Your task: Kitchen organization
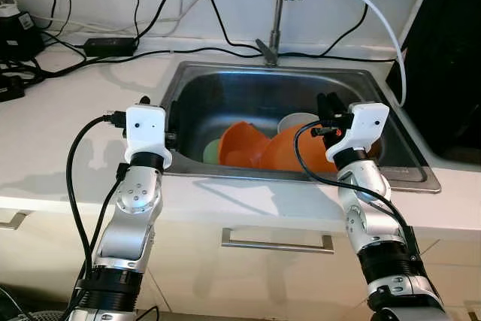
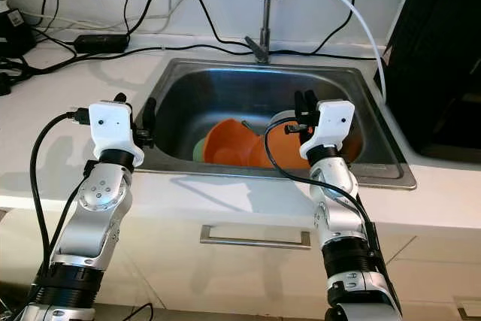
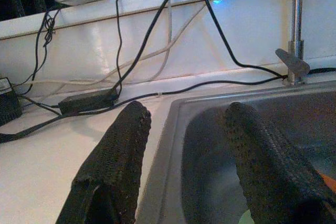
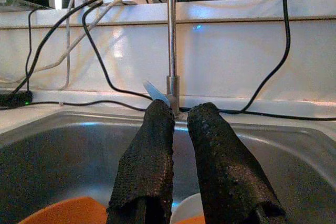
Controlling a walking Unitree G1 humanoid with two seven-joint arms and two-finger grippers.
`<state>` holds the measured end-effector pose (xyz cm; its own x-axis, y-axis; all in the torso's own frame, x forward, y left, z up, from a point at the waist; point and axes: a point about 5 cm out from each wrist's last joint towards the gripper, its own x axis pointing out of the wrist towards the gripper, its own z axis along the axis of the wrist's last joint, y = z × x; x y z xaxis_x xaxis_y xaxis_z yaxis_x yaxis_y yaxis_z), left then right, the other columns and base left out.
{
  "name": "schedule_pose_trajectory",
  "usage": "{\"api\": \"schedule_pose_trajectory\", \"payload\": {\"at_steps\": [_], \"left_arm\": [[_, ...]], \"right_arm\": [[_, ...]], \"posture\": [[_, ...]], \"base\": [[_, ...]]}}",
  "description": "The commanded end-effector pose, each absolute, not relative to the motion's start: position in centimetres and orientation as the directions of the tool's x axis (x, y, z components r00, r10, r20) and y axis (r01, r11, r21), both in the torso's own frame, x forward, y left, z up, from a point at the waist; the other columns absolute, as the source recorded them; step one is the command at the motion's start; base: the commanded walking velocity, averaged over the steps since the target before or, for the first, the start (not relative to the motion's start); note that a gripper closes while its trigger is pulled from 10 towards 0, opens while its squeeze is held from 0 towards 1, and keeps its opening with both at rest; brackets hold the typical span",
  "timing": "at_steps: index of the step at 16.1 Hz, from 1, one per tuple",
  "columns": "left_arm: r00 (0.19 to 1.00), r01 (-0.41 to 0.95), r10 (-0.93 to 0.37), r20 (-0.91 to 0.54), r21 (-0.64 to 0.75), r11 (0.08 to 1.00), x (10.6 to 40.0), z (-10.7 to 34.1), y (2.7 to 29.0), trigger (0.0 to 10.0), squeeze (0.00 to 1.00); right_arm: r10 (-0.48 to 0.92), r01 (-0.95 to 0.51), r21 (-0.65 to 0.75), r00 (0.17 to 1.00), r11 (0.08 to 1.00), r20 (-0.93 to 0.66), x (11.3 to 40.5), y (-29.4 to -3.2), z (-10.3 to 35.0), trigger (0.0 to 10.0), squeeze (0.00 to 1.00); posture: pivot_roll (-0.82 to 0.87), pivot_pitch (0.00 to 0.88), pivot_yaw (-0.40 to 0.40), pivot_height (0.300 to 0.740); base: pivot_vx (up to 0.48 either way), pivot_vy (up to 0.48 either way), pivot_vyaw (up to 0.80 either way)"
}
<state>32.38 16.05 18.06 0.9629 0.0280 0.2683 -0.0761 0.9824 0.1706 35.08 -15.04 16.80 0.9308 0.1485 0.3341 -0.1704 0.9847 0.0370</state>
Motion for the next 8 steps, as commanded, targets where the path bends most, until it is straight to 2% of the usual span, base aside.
{"api": "schedule_pose_trajectory", "payload": {"at_steps": [1,8], "left_arm": [[0.963,-0.095,0.044,0.267,0.180,0.979,32.53,17.96,16.25,10.0,0.00],[0.961,-0.094,0.042,0.272,0.180,0.979,32.58,18.07,16.23,10.0,0.00]], "right_arm": [[0.150,-0.172,0.036,0.928,0.984,0.341,35.06,-15.08,17.08,10.0,0.00],[0.167,-0.189,0.033,0.927,0.981,0.335,35.15,-14.71,17.02,10.0,0.00]], "posture": [[0.08,0.007,-0.003,0.740],[0.09,0.000,-0.001,0.740]], "base": [[0.000,-0.405,0.00],[0.000,-0.403,0.00]]}}
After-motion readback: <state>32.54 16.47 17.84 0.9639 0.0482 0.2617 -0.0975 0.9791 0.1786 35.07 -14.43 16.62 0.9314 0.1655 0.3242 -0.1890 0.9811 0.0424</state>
